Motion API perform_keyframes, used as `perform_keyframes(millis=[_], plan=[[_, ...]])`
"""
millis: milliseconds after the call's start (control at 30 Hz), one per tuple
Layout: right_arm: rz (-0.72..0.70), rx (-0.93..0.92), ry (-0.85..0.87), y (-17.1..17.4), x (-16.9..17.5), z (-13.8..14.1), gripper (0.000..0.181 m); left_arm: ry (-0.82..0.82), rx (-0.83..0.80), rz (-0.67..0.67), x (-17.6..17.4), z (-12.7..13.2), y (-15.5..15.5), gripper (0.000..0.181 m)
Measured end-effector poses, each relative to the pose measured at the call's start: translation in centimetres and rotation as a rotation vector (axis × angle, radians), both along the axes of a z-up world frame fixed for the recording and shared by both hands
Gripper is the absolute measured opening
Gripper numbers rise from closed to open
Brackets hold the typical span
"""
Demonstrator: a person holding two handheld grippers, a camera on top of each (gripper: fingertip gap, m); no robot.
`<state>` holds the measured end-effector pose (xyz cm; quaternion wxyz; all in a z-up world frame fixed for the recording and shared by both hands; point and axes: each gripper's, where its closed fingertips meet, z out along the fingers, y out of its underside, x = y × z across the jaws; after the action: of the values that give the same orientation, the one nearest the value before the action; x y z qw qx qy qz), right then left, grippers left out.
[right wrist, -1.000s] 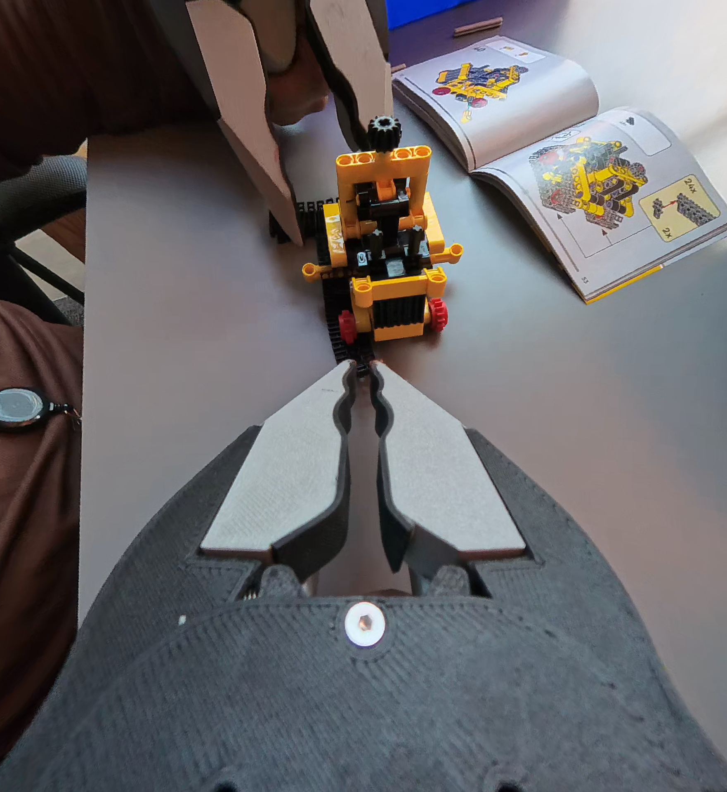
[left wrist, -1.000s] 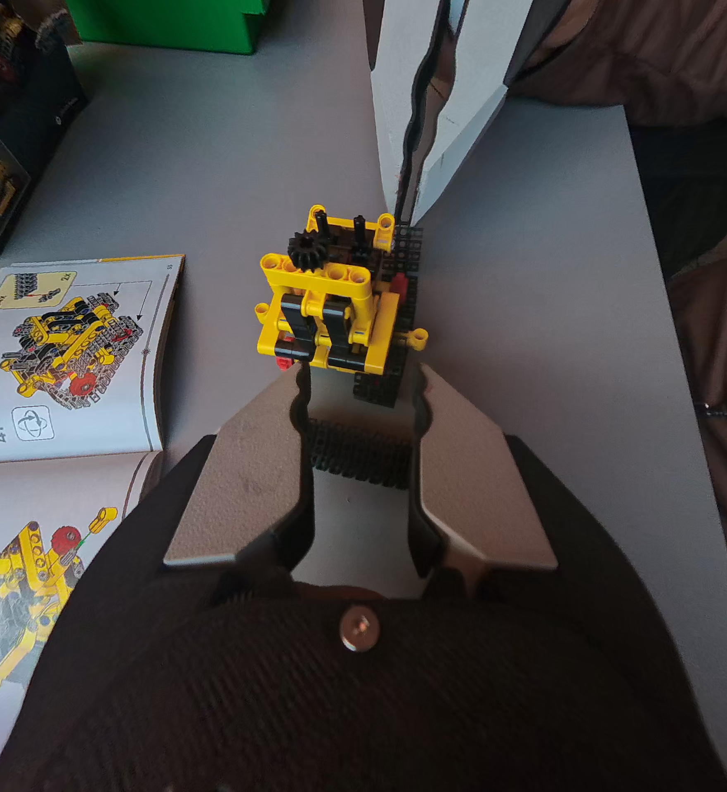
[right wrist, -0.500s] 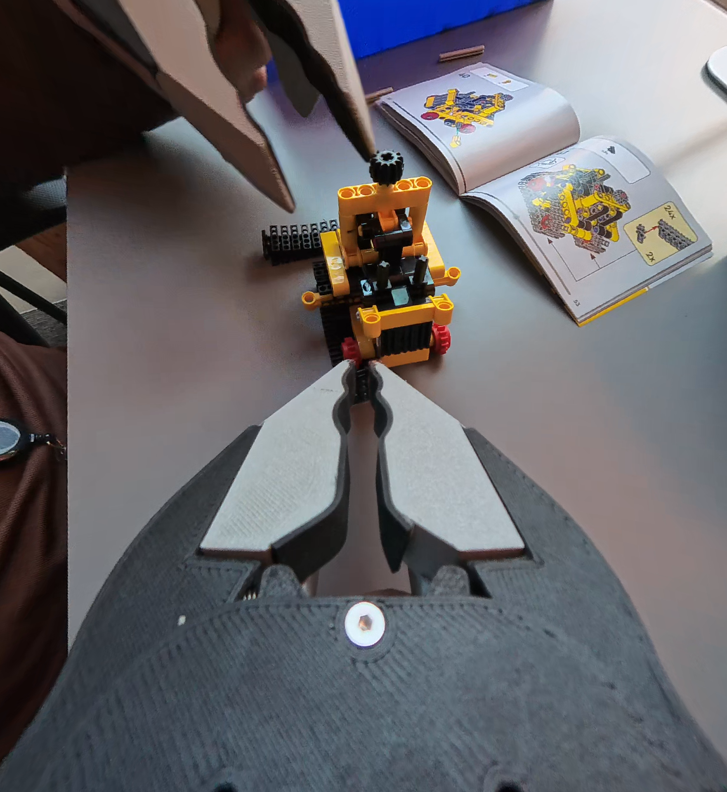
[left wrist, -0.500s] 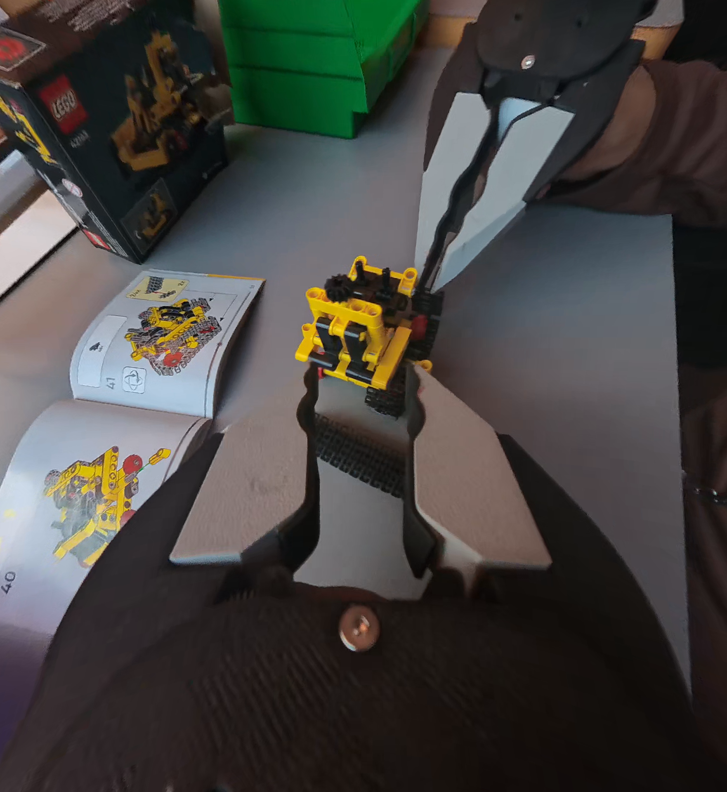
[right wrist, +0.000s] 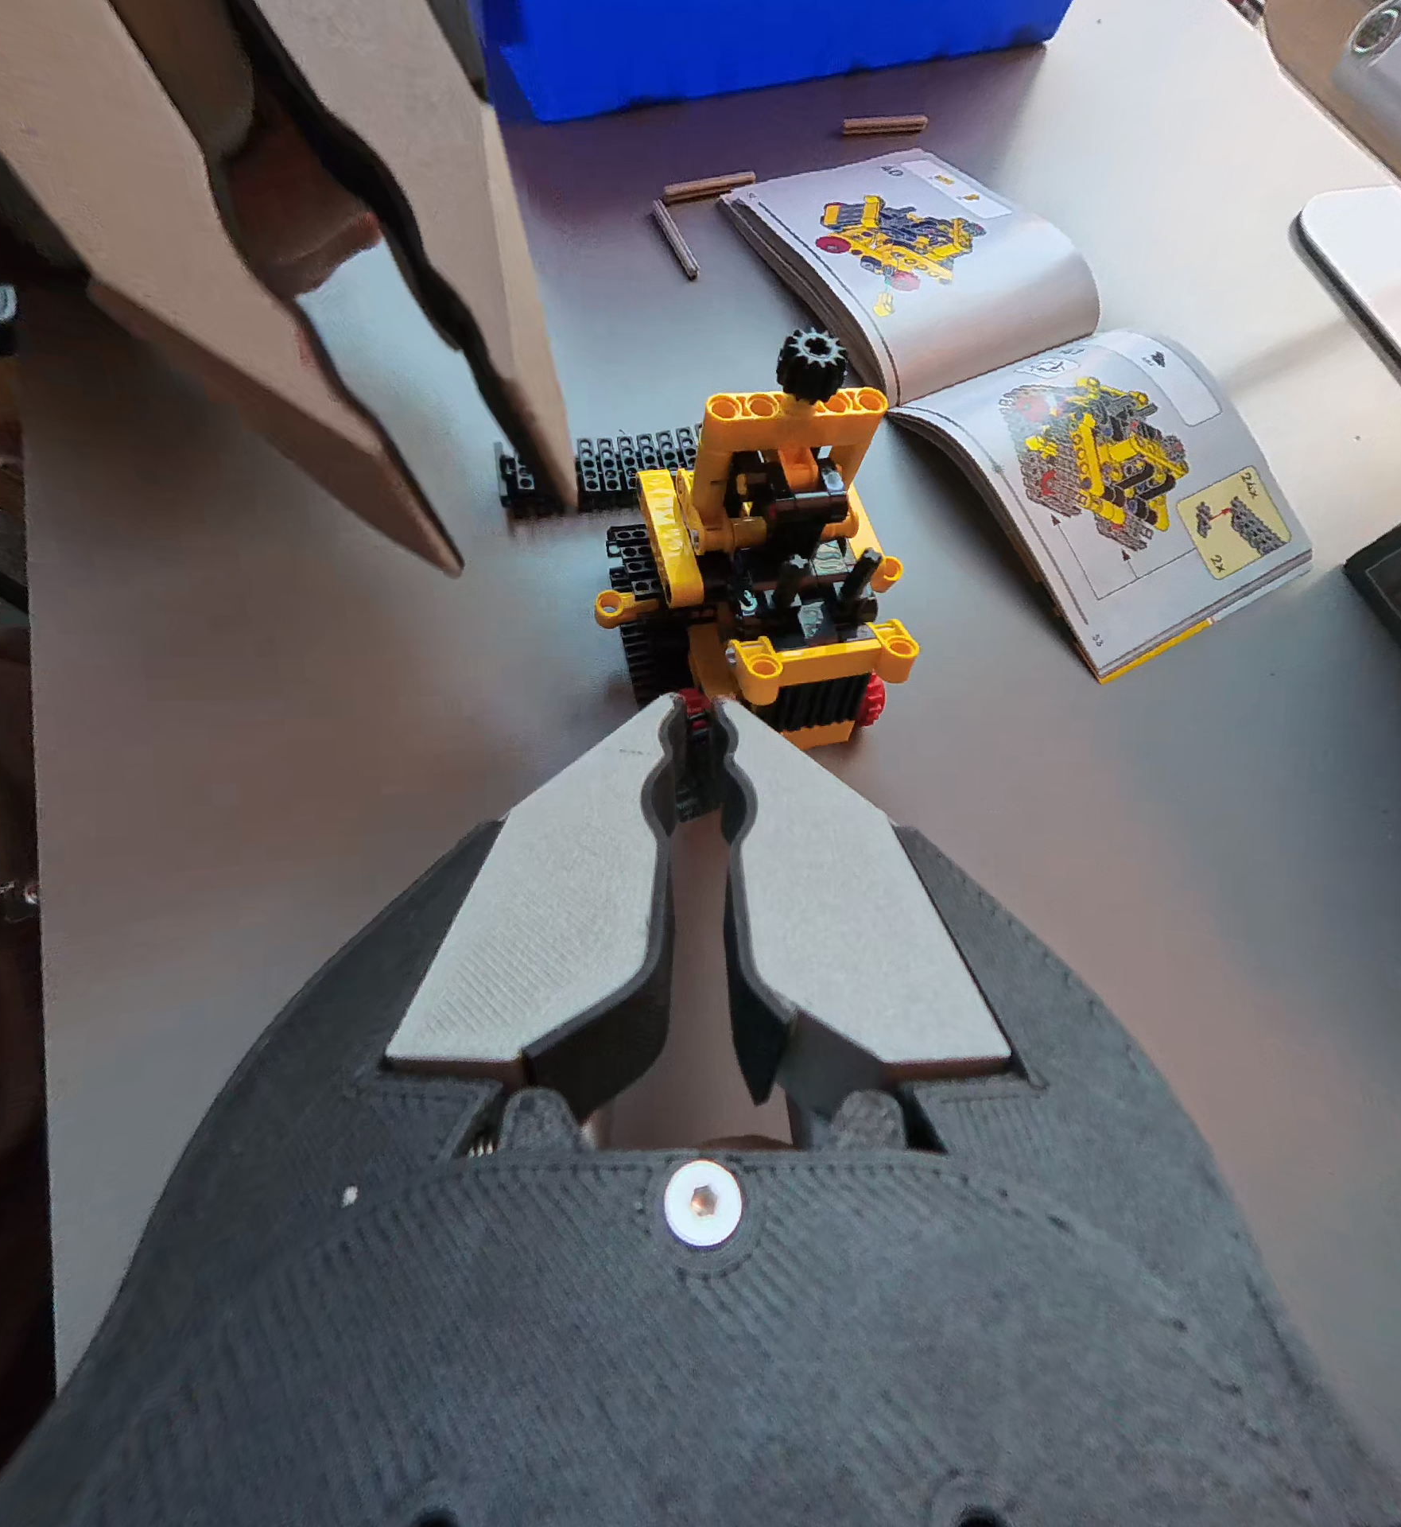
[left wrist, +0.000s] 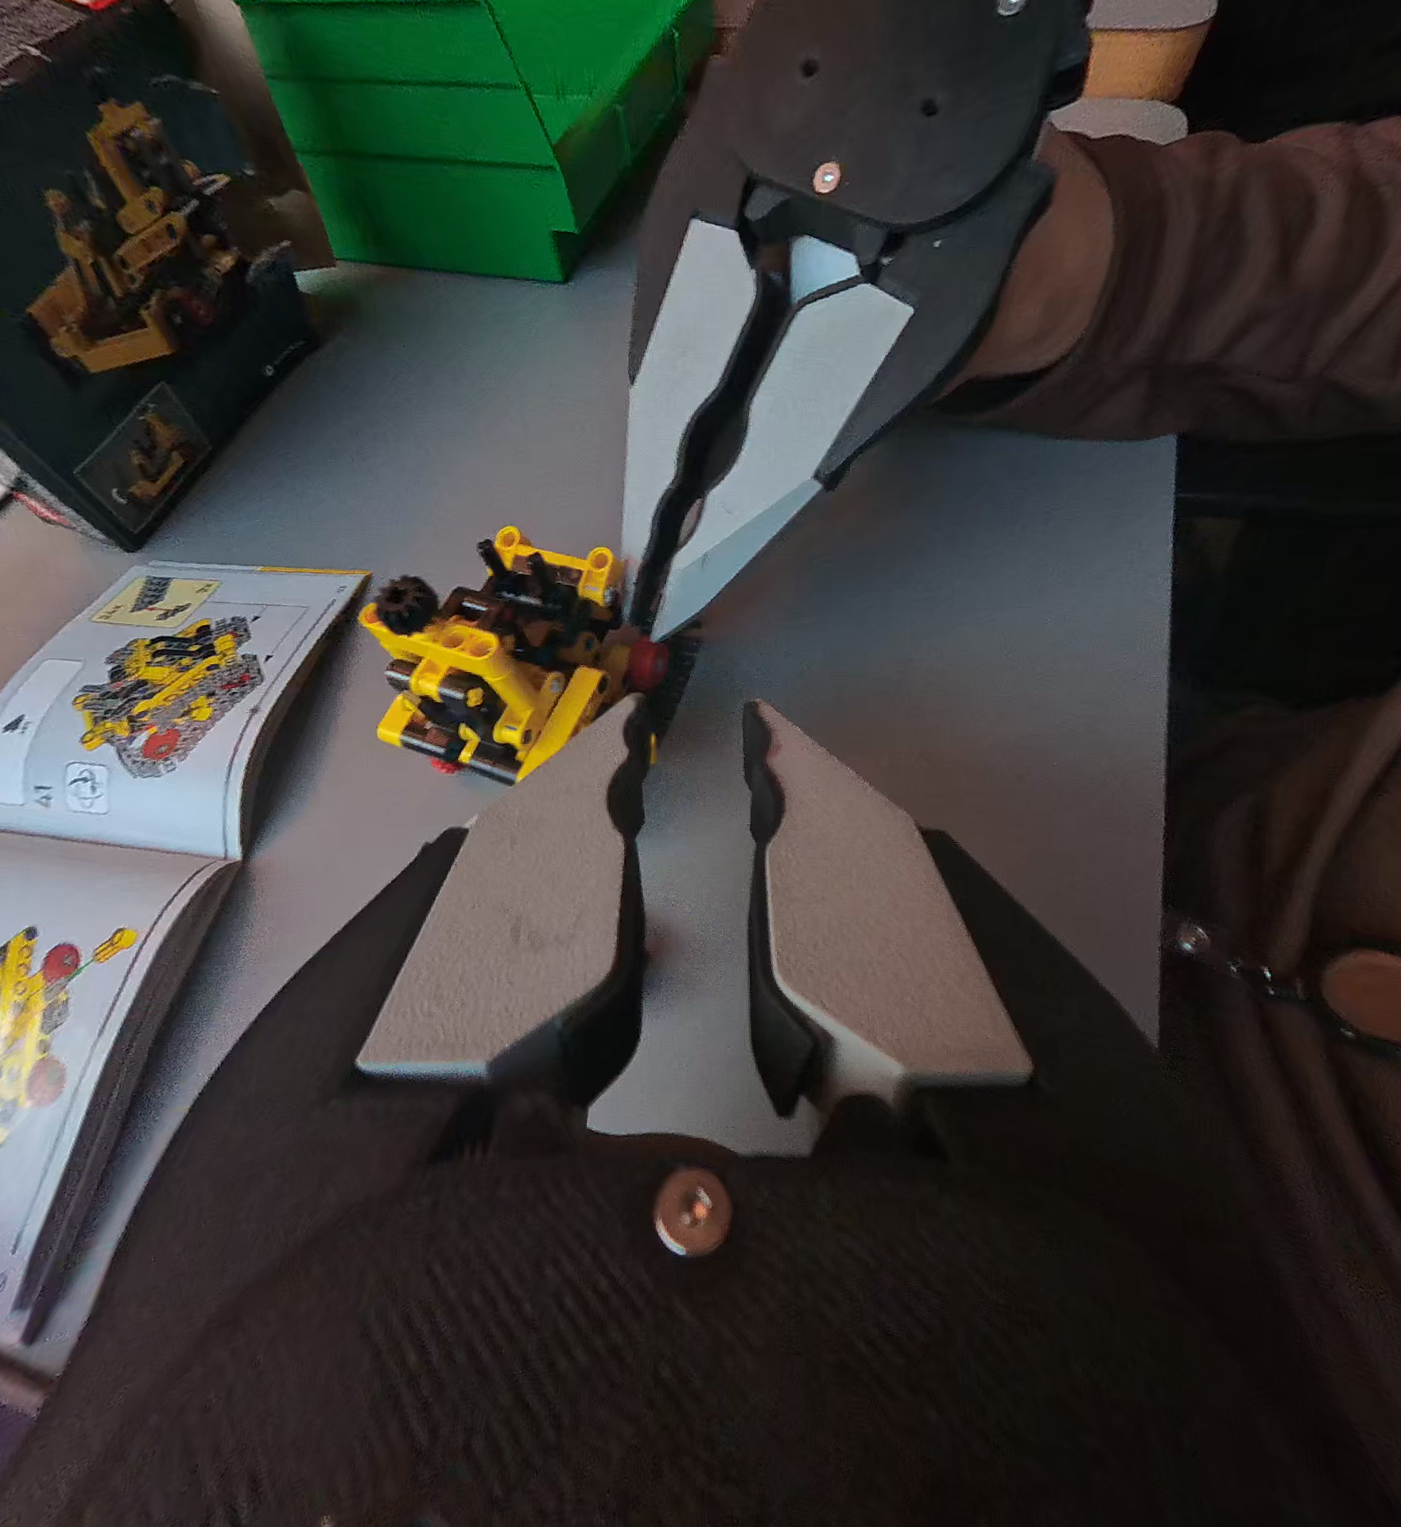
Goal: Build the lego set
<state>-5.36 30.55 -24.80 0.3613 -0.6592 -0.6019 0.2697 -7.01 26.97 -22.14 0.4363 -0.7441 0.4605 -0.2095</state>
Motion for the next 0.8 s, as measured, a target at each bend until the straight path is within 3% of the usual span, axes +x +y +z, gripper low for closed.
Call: perform_keyframes(millis=[100, 200, 300, 433, 567, 800], plan=[[-0.001, 0.005, 0.0, -0.1, -0.2, 0.1, 0.001, 0.09, 0.105, 0.075, -0.4, -0.8, 1.5, 0.025], [-0.007, 0.021, -0.008, 0.0, -0.1, -0.1, 0.002, 0.01, 0.198, 0.069, -0.7, 2.1, 1.9, 0.034], [-0.009, 0.023, -0.011, 0.0, 0.0, -0.1, 0.001, 0.017, 0.138, 0.015, -1.7, 2.8, 2.2, 0.063], [-0.011, 0.045, -0.014, 0.1, -0.2, 0.0, 0.001, 0.063, 0.079, 0.062, -3.8, 1.6, 6.0, 0.057], [-0.017, 0.078, -0.028, 0.1, -0.3, -0.2, 0.001, -0.038, -0.083, -0.12, -2.3, 0.7, 5.0, 0.053], [-0.018, 0.146, -0.052, 0.6, -0.4, -0.4, 0.001, -0.043, -0.145, -0.194, -1.8, -0.6, 5.6, 0.041]])
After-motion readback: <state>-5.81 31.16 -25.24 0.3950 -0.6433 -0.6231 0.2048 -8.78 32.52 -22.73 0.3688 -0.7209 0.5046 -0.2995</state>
